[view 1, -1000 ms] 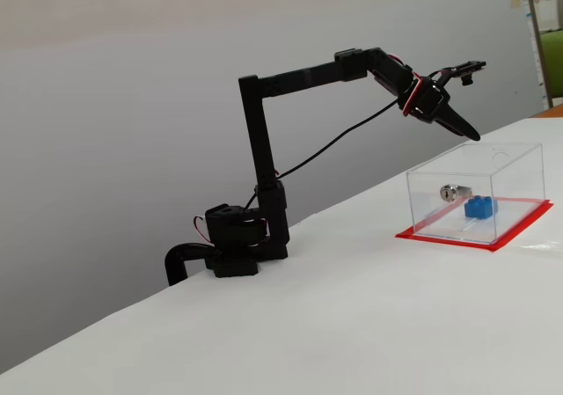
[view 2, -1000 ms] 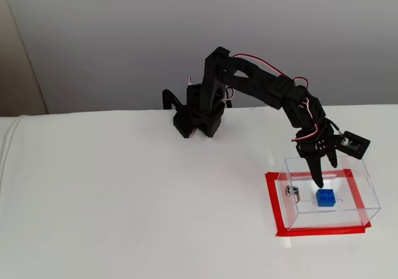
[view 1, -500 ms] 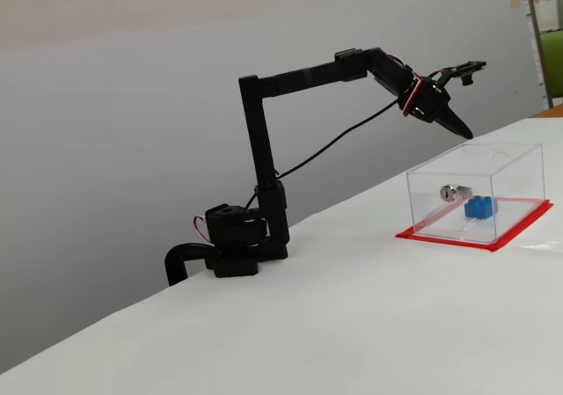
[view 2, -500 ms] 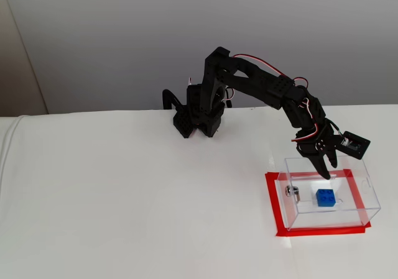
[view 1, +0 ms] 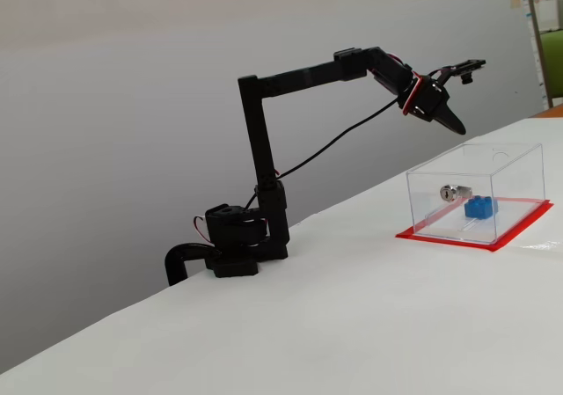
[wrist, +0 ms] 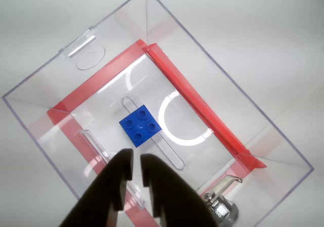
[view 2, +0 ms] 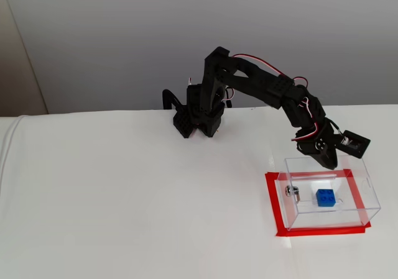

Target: Pick the blue lego brick and place it into the transparent box

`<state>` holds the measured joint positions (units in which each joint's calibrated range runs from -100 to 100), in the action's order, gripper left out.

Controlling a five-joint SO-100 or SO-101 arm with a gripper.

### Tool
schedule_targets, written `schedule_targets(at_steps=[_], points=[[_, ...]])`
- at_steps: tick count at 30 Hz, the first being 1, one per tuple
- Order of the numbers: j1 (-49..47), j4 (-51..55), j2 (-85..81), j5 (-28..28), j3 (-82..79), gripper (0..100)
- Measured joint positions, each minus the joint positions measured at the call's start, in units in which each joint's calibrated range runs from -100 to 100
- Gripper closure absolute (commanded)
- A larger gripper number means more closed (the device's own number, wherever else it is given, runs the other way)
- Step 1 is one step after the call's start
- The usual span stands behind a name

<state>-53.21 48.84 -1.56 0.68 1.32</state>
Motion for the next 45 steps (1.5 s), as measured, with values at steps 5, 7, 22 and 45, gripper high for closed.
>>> schedule_targets(at_steps=[5,7,22,45], points=[[2.99,0.00,-7.78,0.00,-1.41,99],[5.13,0.00,-11.84,0.00,-3.88,99],[27.88,0.00,-47.78,0.49,-29.92,97],[58.01,0.00,-81.52,0.49,-67.43,98]])
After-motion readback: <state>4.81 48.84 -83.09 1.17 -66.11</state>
